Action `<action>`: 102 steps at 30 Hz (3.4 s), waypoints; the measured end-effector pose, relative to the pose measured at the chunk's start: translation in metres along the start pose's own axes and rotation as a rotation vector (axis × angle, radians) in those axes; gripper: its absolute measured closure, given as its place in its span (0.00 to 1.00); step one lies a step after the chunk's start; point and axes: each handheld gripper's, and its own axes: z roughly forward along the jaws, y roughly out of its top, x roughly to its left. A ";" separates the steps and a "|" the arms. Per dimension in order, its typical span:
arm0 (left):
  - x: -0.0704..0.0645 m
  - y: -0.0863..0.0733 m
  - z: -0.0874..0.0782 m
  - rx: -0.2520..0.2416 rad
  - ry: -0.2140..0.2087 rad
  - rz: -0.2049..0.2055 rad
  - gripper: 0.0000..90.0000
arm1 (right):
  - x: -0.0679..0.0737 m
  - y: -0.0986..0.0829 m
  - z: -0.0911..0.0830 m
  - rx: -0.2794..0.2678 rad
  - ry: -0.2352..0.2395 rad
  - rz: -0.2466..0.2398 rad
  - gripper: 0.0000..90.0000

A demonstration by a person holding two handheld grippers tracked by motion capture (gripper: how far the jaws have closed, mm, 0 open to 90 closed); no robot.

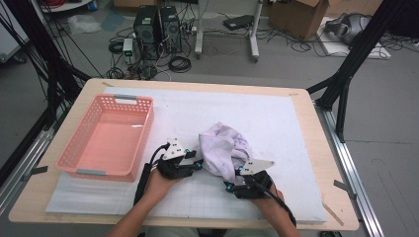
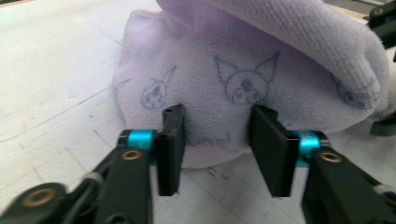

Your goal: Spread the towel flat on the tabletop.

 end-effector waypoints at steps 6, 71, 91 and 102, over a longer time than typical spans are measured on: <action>0.001 0.002 -0.006 -0.021 0.010 0.023 0.91 | 0.002 0.002 0.000 0.003 -0.009 -0.009 0.91; 0.023 0.019 -0.027 -0.109 0.013 -0.131 0.49 | -0.087 0.022 -0.004 0.042 -0.356 0.216 0.86; 0.014 0.016 -0.008 -0.062 0.007 -0.109 0.47 | -0.052 0.012 -0.134 -0.278 -0.390 0.189 0.90; 0.006 0.038 0.051 0.057 0.118 -0.018 0.41 | -0.099 0.009 -0.097 -0.222 -0.450 0.292 0.89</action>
